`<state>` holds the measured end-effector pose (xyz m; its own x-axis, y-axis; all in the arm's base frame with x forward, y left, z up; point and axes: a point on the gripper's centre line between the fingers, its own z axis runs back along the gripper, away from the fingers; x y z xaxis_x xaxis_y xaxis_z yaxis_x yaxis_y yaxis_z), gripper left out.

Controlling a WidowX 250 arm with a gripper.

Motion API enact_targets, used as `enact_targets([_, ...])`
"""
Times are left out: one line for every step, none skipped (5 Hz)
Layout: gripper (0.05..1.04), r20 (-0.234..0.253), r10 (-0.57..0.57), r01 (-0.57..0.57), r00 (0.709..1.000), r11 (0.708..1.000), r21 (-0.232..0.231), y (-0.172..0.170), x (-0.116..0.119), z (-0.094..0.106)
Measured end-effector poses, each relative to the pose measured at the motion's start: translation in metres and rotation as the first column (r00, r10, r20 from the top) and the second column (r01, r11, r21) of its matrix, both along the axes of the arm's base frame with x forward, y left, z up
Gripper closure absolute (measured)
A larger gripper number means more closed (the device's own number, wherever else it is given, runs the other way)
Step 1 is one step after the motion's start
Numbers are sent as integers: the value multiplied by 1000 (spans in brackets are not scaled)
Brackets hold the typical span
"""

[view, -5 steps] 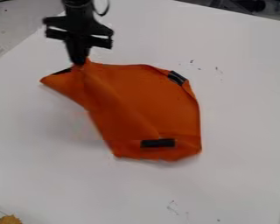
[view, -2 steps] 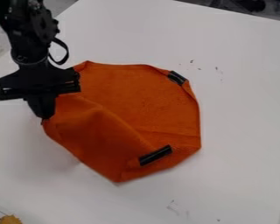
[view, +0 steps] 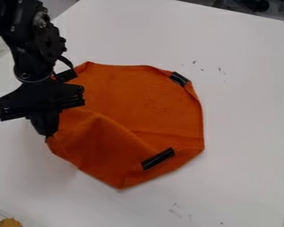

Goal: Unfold the cloth from the top left to the bottom

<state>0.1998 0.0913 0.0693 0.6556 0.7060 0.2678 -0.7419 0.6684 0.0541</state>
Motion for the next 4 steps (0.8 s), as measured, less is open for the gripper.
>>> enact_targets([1016,-8,4,-4,1000,1000,8,-2,-12,-3])
enact_targets([1017,-18,3,-3,1000,1000,20,5,-24,-12])
enact_targets([992,-16,-18,19,1000,999,36,12,-30,-17])
enact_targets([828,-3,-51,51,999,997,55,21,-29,-17])
